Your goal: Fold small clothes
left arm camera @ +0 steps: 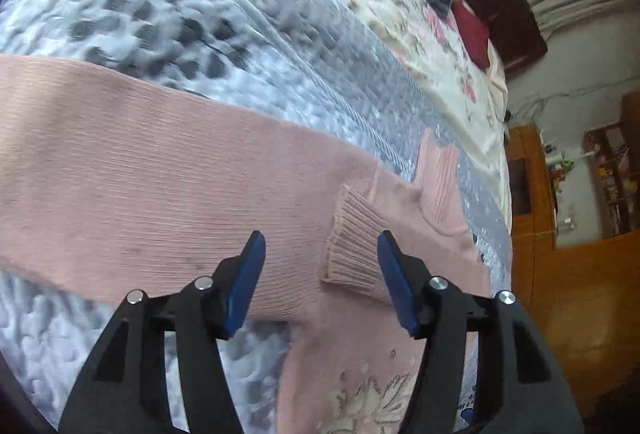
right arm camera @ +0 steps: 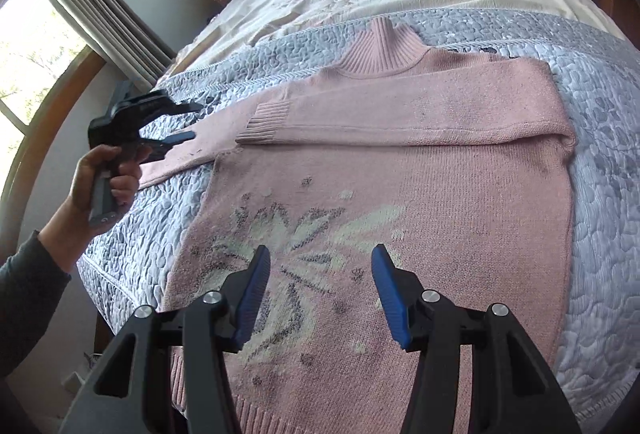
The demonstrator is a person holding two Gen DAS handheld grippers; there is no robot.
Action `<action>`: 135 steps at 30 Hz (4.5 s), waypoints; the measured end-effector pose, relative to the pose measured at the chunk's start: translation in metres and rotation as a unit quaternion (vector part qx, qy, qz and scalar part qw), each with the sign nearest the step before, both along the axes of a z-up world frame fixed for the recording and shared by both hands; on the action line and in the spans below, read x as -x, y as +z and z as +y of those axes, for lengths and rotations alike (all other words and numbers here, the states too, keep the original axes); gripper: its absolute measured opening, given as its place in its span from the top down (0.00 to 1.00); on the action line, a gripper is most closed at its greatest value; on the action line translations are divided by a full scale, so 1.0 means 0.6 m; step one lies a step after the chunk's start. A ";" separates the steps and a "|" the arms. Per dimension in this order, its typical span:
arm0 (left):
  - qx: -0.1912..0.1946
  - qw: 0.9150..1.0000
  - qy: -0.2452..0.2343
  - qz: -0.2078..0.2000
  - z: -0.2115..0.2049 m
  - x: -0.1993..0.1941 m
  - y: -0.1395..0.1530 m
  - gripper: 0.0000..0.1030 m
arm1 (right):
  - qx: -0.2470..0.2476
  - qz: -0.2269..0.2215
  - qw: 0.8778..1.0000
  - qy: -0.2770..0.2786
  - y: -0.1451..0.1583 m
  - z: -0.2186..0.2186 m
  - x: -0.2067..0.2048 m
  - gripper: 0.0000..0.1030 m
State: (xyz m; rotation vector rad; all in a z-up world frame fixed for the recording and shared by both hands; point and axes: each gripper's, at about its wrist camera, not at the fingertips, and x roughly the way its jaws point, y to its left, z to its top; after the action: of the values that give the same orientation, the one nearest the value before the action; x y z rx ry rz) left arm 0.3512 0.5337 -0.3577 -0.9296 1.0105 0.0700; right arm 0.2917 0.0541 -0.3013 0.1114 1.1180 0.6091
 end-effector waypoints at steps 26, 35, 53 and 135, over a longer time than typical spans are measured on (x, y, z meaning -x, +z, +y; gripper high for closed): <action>-0.015 0.949 0.313 0.038 0.498 0.346 -0.018 0.68 | 0.011 -0.005 0.998 0.066 0.027 0.163 0.051 0.47; -0.049 0.958 0.282 -0.024 0.461 0.317 0.081 0.94 | 0.005 -0.012 0.998 0.062 0.045 0.150 0.057 0.47; -0.158 0.977 0.044 -0.137 0.147 0.077 0.323 0.94 | -0.027 -0.001 0.999 0.040 0.070 0.094 0.055 0.47; 0.090 0.992 -0.057 -0.064 -0.160 0.115 0.005 0.36 | -0.090 0.129 0.979 -0.130 0.004 -0.151 -0.429 0.95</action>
State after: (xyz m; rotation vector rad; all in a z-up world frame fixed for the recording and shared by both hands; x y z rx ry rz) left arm 0.2819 0.4378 -0.3544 -1.0245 0.9585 -0.1778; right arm 0.5490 -0.0368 -0.2988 0.4963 1.2717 0.4682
